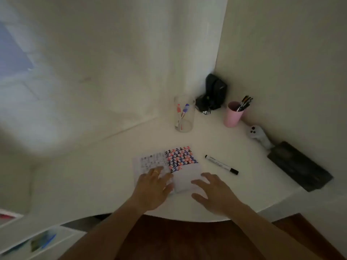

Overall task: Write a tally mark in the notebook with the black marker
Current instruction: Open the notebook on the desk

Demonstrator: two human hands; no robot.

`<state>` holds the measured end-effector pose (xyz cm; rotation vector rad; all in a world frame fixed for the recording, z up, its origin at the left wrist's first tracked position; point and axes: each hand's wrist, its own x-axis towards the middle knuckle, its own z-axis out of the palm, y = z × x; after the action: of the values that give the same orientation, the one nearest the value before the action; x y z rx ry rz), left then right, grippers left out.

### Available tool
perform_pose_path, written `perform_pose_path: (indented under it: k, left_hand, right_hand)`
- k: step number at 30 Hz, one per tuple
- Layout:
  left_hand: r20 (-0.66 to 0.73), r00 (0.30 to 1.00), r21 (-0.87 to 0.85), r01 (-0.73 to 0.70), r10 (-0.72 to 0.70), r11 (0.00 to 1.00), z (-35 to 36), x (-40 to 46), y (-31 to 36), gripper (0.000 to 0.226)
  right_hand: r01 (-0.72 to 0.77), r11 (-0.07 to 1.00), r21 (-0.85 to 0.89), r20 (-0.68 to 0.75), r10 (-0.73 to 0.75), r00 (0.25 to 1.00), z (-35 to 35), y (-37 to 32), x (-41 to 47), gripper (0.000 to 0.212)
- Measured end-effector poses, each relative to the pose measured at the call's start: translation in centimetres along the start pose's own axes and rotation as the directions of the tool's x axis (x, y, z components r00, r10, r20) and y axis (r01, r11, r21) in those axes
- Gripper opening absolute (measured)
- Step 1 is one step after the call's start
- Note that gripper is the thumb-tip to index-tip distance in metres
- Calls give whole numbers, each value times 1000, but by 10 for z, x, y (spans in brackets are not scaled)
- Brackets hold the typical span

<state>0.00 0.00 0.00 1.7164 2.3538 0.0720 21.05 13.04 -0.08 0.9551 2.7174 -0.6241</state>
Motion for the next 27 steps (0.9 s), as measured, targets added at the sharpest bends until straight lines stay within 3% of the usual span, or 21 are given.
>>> perform_pose_path:
  k: [2,5,8,17,27]
  left_hand:
    - [-16,1000,8,13,-13,1000,28,13,-2,58]
    - [-187,982,11,13,-11,1000,76,22,-10,46]
    - [-321,947,-6,26,-27,1000,111,15,-14,52]
    - [-462,885,-51,37,-57,998,129,13,-10,54]
    - [-480,857,-118,149,-187,982,129,0,-2,66]
  right_hand:
    - [8,998,-66,-30,-10,999,30,18,19,63]
    - [32,994,-102,-196,-51,979,75,41,37,61]
    - [49,995,-90,-332,-77,940,100,46,37,56]
    - [100,994,-41,-444,-108,890,113,50,36,58]
    - [101,994,-38,-473,-107,875,117,47,29,46]
